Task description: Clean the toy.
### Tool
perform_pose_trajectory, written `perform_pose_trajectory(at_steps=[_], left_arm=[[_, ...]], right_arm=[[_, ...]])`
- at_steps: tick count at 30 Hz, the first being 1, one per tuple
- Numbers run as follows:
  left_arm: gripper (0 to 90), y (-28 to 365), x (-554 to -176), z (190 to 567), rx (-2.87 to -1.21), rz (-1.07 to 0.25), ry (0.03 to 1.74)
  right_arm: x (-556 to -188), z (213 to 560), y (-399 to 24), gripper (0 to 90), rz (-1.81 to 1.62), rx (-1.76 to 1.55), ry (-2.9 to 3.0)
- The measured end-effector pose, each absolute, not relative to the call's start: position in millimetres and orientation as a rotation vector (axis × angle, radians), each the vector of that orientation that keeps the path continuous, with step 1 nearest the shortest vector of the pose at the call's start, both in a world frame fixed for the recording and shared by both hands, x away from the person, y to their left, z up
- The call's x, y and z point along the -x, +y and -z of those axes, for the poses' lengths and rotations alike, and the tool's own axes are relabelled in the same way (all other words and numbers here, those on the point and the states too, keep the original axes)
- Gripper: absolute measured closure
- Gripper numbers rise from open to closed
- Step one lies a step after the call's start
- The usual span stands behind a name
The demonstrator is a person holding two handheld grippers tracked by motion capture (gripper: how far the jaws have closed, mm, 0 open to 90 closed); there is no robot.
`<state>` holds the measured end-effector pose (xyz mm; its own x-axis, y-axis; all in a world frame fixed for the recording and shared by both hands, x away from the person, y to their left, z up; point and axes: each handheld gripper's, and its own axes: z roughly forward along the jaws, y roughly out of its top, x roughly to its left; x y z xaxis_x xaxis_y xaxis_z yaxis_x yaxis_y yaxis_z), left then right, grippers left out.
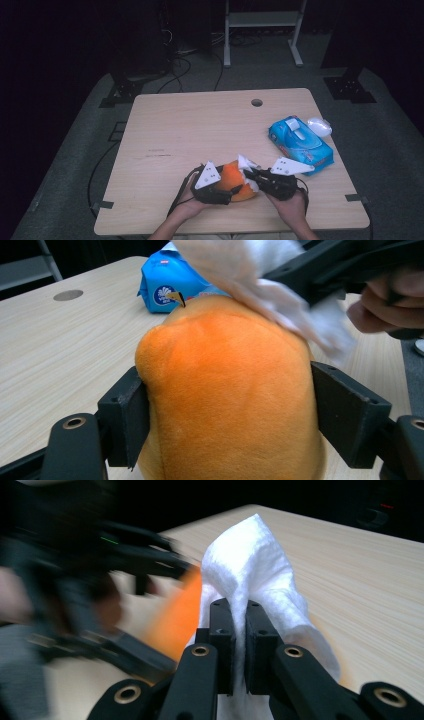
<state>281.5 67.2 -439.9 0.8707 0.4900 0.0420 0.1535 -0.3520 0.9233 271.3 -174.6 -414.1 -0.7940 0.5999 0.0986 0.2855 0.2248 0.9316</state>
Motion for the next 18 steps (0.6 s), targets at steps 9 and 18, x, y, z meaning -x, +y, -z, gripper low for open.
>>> perform_pose_trajectory(at_steps=[9,18], left_arm=[[21.9,71.5,-279.5,440.8,-1.944,-0.325,0.439],[19.1,76.8,-284.4,436.7,-1.953,-0.310,0.439]], right_arm=[[-267.8,415.8,-165.7,84.0,-1.619,-0.789,2.282],[-283.5,422.3,-190.4,84.0,-1.606,-0.988,2.221]])
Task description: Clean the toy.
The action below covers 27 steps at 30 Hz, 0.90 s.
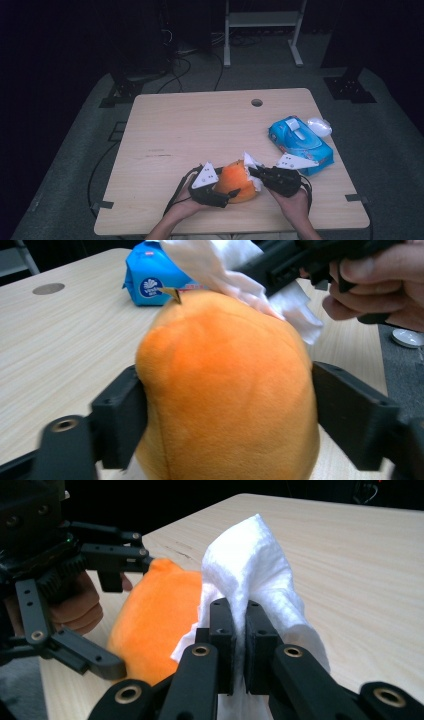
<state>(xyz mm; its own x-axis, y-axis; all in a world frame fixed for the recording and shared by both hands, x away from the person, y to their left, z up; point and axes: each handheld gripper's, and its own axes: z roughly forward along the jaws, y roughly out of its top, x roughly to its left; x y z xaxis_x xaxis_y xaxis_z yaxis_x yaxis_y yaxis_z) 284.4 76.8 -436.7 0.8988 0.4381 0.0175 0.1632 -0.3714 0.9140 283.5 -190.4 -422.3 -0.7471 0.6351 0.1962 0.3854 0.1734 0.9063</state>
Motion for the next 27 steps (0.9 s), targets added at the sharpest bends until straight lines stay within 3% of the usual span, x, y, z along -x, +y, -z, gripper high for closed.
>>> perform_pose_trajectory(at_steps=[3,7,11,15,18,23,27], left_arm=[[15.2,80.0,-285.7,431.2,-1.926,-0.317,0.439],[26.6,83.1,-283.8,432.0,-1.963,-0.323,0.427],[28.7,92.1,-288.8,434.0,-1.977,-0.306,0.462],[19.4,95.3,-289.6,428.6,-1.943,-0.324,0.450],[17.2,93.4,-288.3,422.4,-1.892,-0.321,0.429],[27.4,94.6,-290.4,429.8,-1.940,-0.310,0.458],[28.3,102.8,-296.0,433.8,-1.931,-0.307,0.508]], right_arm=[[-278.6,421.0,-181.7,83.8,-1.609,-0.939,2.241],[-275.9,417.3,-173.1,83.9,-1.591,-0.867,2.270],[-282.7,425.8,-186.6,83.9,-1.556,-0.986,2.243],[-283.4,431.7,-189.7,83.8,-1.564,-1.031,2.237],[-277.7,425.1,-178.7,83.7,-1.608,-0.930,2.244],[-276.4,426.6,-174.7,83.7,-1.588,-0.910,2.258],[-285.0,440.0,-185.8,83.7,-1.556,-1.025,2.257]])
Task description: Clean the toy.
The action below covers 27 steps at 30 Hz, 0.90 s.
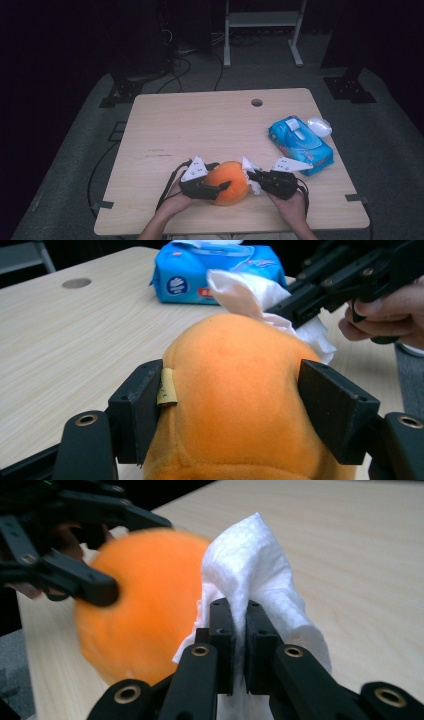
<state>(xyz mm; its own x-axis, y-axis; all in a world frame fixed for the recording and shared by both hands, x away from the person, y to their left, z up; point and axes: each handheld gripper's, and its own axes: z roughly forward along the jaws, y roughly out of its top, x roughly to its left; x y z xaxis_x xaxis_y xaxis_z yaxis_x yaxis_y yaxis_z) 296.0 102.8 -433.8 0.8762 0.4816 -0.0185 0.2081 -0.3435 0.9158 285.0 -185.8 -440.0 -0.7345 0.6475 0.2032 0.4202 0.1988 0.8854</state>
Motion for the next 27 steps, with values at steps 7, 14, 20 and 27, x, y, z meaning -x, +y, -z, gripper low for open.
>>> perform_pose_trajectory(at_steps=[7,14,20,27], left_arm=[[28.3,108.3,-300.7,435.6,-1.918,-0.293,0.549],[28.3,112.5,-301.7,435.7,-1.909,-0.288,0.572],[28.4,113.0,-303.0,436.7,-1.903,-0.286,0.578],[28.3,109.9,-300.0,435.7,-1.910,-0.283,0.565]], right_arm=[[-278.0,430.6,-177.6,83.6,-1.615,-0.962,2.268],[-284.2,445.3,-184.0,83.5,-1.539,-1.033,2.284],[-279.9,435.6,-178.2,83.4,-1.610,-0.989,2.277],[-282.2,443.7,-179.8,83.1,-1.576,-1.008,2.294]])
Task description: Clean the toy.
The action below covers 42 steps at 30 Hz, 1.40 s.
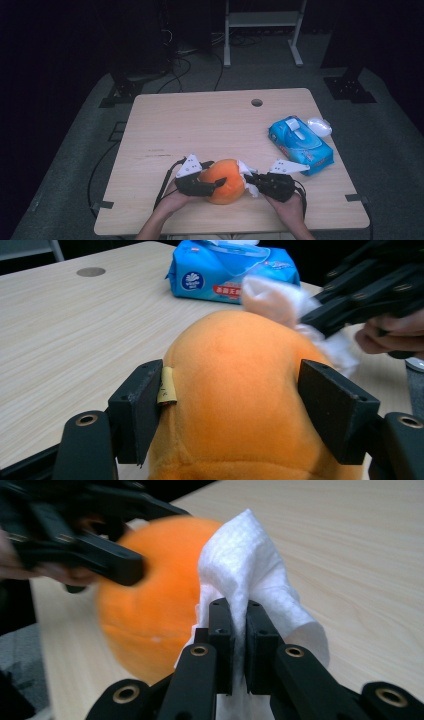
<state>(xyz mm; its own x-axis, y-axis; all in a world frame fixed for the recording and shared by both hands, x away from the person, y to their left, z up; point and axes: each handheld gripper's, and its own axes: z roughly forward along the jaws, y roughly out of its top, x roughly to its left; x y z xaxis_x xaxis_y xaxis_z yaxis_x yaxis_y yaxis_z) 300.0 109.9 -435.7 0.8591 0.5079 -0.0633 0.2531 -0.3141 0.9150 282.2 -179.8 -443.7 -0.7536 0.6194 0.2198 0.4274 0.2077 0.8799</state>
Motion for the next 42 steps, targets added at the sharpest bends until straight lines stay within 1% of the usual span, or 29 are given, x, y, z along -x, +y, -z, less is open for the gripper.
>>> perform_pose_trajectory(at_steps=[2,5,9,11,12,14,16,17,18,19,20,21,23,24,26,27,28,30,31,33,34,35,36,37,39,42], left_arm=[[28.3,106.2,-297.2,434.7,-1.916,-0.279,0.542],[28.3,101.4,-292.3,433.3,-1.930,-0.270,0.498],[28.0,89.8,-281.5,432.9,-1.960,-0.257,0.382],[25.5,83.5,-275.9,432.7,-1.987,-0.277,0.336],[22.5,80.6,-273.8,431.7,-2.007,-0.291,0.318],[17.6,81.2,-275.1,428.2,-2.005,-0.301,0.335],[14.1,83.9,-279.9,425.6,-1.989,-0.302,0.408],[9.9,85.1,-283.4,426.5,-1.994,-0.295,0.453],[9.6,86.1,-286.5,429.1,-1.995,-0.271,0.484],[10.4,86.2,-288.9,432.3,-2.007,-0.239,0.510],[14.1,85.8,-289.4,434.2,-2.014,-0.227,0.512],[18.6,84.6,-287.4,432.8,-2.024,-0.250,0.488],[29.4,81.5,-283.2,428.3,-2.029,-0.313,0.458],[32.7,80.3,-280.7,426.5,-2.017,-0.366,0.428],[36.3,75.3,-274.6,424.9,-1.998,-0.507,0.360],[36.5,73.6,-273.7,424.6,-1.997,-0.536,0.347],[36.3,71.0,-273.8,425.6,-1.991,-0.530,0.336],[33.2,68.4,-275.4,430.2,-2.003,-0.486,0.330],[30.3,68.8,-275.9,432.8,-1.998,-0.465,0.329],[21.7,71.4,-278.2,431.8,-1.976,-0.419,0.364],[19.0,73.6,-279.3,430.6,-1.960,-0.405,0.385],[18.3,75.8,-280.1,430.0,-1.951,-0.394,0.405],[19.0,78.2,-280.8,431.0,-1.952,-0.380,0.411],[23.7,79.5,-280.8,432.0,-1.955,-0.377,0.406],[28.0,81.9,-279.8,434.6,-1.970,-0.361,0.399],[29.4,84.2,-277.6,436.4,-1.981,-0.338,0.363]], right_arm=[[-284.7,445.5,-182.7,83.0,-1.549,-1.032,2.298],[-284.2,438.8,-181.4,83.0,-1.544,-1.004,2.283],[-284.6,426.3,-182.7,82.5,-1.613,-0.985,2.234],[-283.2,425.1,-182.2,82.5,-1.603,-0.967,2.236],[-282.0,426.0,-181.7,82.5,-1.585,-0.961,2.243],[-280.3,429.4,-182.1,82.8,-1.589,-0.966,2.254],[-279.5,429.2,-182.3,82.8,-1.587,-0.958,2.261],[-279.5,428.9,-182.2,82.8,-1.590,-0.956,2.260],[-279.7,428.7,-181.7,82.8,-1.596,-0.958,2.258],[-280.1,428.4,-181.2,82.8,-1.598,-0.957,2.258],[-280.7,428.3,-180.8,82.8,-1.603,-0.956,2.257],[-281.3,428.2,-180.5,82.8,-1.607,-0.962,2.258],[-282.9,427.2,-180.6,82.8,-1.608,-0.967,2.255],[-283.3,426.4,-181.1,82.8,-1.612,-0.970,2.249],[-284.4,422.9,-183.3,82.8,-1.621,-0.974,2.227],[-284.4,420.0,-185.3,82.8,-1.642,-0.975,2.211],[-284.1,418.3,-186.0,82.8,-1.661,-0.973,2.202],[-282.2,415.8,-184.1,82.8,-1.651,-0.943,2.206],[-281.9,416.7,-183.3,82.8,-1.640,-0.937,2.214],[-282.3,422.3,-182.9,82.9,-1.639,-0.943,2.228],[-282.6,424.4,-183.2,83.0,-1.633,-0.944,2.233],[-282.7,425.6,-183.1,83.0,-1.621,-0.941,2.234],[-283.6,426.3,-183.9,82.9,-1.609,-0.935,2.234],[-285.1,427.1,-185.7,82.9,-1.608,-0.947,2.234],[-288.3,429.5,-189.0,82.8,-1.596,-0.965,2.234],[-294.4,437.2,-197.2,82.8,-1.567,-1.042,2.223]])
